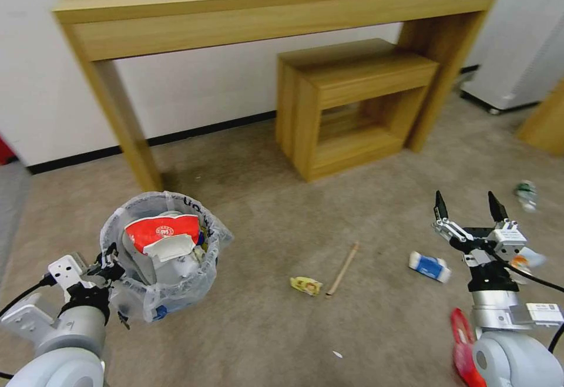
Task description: Pick up the trash bin and place the garbage on the floor into it.
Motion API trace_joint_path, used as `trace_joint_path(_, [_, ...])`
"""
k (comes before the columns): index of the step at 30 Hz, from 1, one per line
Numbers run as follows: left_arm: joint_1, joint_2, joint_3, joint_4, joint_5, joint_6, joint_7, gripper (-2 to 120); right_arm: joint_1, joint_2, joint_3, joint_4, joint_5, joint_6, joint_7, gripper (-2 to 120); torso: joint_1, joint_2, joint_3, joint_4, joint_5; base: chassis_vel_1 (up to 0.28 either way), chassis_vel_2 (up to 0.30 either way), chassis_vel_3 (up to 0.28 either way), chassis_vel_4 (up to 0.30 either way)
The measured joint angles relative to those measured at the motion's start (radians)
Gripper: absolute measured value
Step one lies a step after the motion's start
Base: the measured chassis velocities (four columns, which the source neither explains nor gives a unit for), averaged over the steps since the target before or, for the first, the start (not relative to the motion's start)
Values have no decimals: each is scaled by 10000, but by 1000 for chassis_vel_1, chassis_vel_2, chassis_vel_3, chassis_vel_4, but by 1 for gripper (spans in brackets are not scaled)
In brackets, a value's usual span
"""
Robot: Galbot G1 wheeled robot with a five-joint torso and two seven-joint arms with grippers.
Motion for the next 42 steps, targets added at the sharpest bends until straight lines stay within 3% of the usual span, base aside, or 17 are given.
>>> trace_joint_path(5, [-69, 53, -11, 111, 3, -50, 4, 3, 79, 29, -84, -56, -41, -15, -2, 100, 0, 0, 0, 9, 0, -3, -9, -12, -4])
trace_joint_path(42, [-5, 197, -30, 244, 6, -163, 37, 3, 8, 88, -150, 77, -175, -14, -142, 100, 1, 0, 0, 6, -1, -2, -2, -3, -3])
